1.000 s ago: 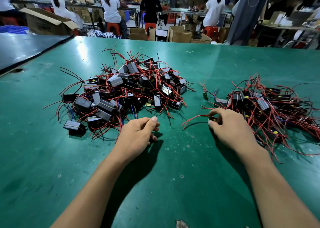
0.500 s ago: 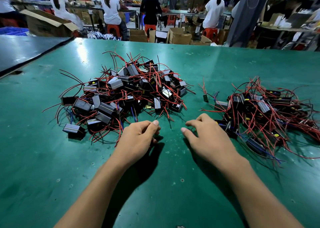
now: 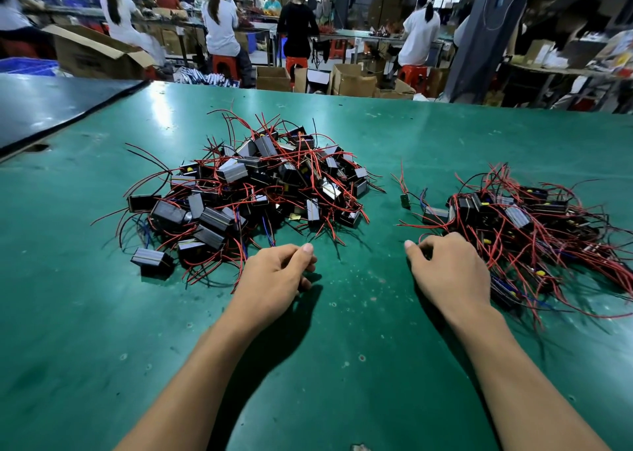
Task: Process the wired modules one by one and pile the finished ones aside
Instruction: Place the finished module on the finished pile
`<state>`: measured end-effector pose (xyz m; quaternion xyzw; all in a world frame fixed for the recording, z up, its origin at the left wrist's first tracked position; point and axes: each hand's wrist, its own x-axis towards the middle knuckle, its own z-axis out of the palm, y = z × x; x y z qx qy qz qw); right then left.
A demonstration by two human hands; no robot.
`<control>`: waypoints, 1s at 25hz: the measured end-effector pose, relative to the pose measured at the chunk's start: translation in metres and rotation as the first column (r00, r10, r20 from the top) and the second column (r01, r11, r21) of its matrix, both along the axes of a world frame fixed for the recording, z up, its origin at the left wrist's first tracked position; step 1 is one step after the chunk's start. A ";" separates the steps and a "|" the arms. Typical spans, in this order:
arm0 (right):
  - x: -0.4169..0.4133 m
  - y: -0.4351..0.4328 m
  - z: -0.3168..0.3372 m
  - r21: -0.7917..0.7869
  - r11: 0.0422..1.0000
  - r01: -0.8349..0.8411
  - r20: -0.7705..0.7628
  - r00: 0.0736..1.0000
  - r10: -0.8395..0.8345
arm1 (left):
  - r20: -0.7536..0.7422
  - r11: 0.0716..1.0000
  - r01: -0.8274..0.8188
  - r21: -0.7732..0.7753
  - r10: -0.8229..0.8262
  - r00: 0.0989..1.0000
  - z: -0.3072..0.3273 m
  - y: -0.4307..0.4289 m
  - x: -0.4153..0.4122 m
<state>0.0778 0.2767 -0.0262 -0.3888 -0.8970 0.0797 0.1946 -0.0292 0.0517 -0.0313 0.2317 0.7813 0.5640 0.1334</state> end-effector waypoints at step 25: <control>-0.137 -0.033 0.040 -0.206 0.971 -0.122 -0.139 0.986 0.094 | 0.233 0.978 -0.135 0.162 0.095 0.968 0.006 -0.001 -0.010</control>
